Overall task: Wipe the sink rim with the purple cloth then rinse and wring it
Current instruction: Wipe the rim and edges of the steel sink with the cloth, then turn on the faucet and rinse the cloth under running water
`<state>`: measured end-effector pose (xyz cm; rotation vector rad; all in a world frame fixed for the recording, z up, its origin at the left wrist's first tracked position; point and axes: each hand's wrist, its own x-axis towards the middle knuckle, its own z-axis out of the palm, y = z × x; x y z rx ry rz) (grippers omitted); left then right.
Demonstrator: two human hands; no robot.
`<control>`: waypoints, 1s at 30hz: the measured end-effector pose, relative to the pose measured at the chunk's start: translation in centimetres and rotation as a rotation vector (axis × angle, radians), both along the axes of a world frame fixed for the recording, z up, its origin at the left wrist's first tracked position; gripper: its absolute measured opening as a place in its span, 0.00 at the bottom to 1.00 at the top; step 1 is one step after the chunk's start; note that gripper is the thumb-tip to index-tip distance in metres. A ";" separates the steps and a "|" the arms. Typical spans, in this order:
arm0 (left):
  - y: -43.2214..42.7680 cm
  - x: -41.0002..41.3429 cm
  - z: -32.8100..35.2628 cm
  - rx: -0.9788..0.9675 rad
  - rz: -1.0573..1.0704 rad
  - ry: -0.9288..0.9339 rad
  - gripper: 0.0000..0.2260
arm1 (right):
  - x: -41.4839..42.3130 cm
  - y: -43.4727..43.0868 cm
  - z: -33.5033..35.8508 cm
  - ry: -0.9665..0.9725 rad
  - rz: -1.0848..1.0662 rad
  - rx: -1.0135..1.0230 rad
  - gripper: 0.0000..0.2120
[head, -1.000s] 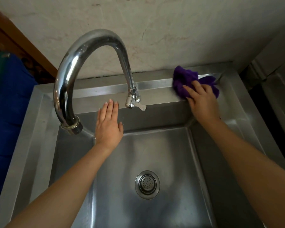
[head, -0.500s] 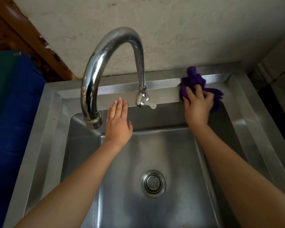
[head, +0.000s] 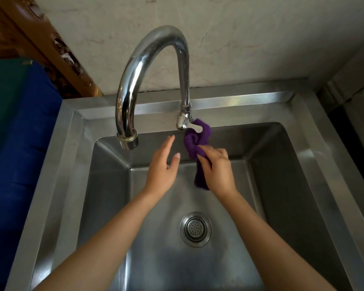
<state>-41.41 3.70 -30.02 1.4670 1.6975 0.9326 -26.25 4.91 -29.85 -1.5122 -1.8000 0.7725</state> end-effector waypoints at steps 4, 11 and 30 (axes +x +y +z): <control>-0.3 0.7 0.9 -0.251 0.023 -0.469 0.18 | -0.2 -1.5 1.6 0.099 0.082 -0.111 0.11; -0.9 -0.4 1.3 -0.467 0.036 -0.870 0.09 | 0.2 -0.6 3.8 -0.017 0.303 -0.183 0.13; -4.4 -3.0 -0.4 -0.303 0.392 -0.812 0.06 | -3.4 8.0 6.9 0.138 -0.053 -0.615 0.14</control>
